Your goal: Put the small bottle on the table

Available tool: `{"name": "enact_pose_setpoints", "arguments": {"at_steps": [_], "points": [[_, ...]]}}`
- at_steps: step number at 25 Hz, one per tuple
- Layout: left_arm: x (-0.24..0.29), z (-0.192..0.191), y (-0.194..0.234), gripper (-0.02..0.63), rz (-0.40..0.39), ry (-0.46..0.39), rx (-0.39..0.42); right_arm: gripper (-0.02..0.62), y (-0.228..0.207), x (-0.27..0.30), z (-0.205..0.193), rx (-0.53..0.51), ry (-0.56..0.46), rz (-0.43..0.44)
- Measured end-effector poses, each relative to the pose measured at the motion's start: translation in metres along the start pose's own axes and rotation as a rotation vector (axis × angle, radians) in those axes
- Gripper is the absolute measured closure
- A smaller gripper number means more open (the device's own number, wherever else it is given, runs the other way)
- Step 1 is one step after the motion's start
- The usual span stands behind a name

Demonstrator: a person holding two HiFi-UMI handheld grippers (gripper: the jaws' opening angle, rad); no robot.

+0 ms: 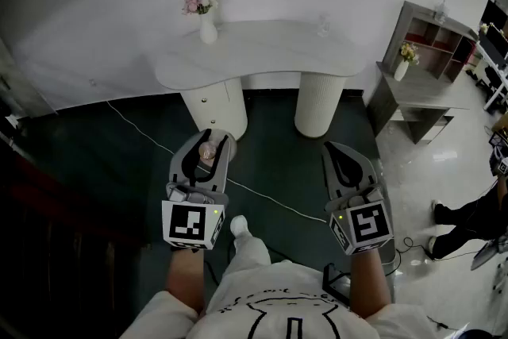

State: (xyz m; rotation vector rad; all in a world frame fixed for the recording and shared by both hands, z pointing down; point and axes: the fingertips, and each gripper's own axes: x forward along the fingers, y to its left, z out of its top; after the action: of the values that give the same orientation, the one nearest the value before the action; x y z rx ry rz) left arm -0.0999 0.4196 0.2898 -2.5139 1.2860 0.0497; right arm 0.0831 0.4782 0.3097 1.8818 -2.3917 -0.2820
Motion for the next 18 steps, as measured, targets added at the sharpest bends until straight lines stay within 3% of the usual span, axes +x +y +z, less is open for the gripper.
{"name": "enact_pose_setpoints", "arguments": {"at_steps": [10, 18], "points": [[0.018, -0.002, 0.027, 0.483, 0.048, -0.005, -0.015, 0.603, -0.027, 0.012, 0.014, -0.009, -0.016, -0.053], [0.067, 0.007, 0.066, 0.483, 0.056, -0.02, -0.013, 0.603, -0.049, 0.054, 0.038, -0.019, -0.035, -0.082]]}}
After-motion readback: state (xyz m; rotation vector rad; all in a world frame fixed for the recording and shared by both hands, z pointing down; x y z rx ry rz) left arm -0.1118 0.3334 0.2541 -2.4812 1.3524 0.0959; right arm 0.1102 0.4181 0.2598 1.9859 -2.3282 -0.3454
